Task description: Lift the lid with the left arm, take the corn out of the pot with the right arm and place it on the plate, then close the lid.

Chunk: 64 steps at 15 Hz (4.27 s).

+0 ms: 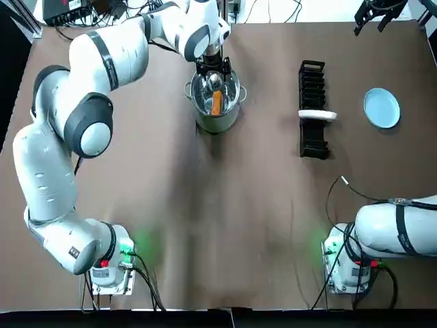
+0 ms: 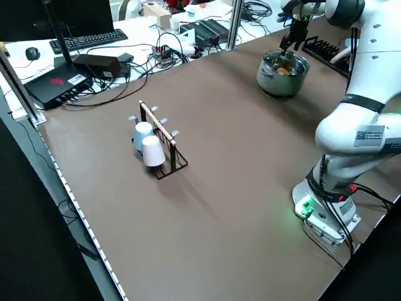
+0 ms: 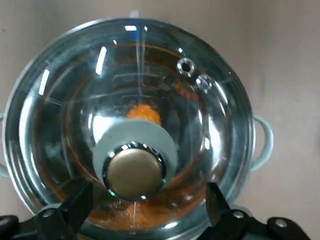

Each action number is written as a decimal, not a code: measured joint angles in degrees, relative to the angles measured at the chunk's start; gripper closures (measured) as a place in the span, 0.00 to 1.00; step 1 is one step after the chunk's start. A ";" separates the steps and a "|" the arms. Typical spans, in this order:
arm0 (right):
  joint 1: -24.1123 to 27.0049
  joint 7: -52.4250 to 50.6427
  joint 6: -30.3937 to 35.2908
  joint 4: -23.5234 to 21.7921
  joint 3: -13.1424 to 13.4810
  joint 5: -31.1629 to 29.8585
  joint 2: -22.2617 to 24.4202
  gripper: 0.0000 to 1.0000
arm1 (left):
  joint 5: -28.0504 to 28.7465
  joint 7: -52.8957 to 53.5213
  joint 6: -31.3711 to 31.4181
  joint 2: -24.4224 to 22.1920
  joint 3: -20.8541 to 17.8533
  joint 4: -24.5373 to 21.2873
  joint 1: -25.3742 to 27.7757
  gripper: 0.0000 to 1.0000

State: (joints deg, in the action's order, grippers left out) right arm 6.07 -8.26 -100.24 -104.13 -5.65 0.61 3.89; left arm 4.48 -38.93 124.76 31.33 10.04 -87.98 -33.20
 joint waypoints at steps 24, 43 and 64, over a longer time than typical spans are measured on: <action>-1.82 -0.49 0.13 -0.04 -0.18 0.04 -3.00 0.00 | 3.26 -1.74 -0.15 0.99 -0.19 0.66 -0.74 0.50; -2.42 -3.81 -0.24 0.76 0.14 3.63 -3.28 0.01 | 3.26 -2.22 -2.89 1.00 0.18 1.45 -0.75 0.50; -5.08 -0.77 -0.48 6.11 -0.08 7.64 -8.10 0.04 | 1.82 0.11 -14.25 -4.78 0.15 5.50 9.93 0.50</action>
State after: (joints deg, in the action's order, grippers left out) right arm 0.99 -9.03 -100.72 -98.02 -5.73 8.25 -4.21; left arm 6.30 -38.82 110.51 26.56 10.19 -82.48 -23.27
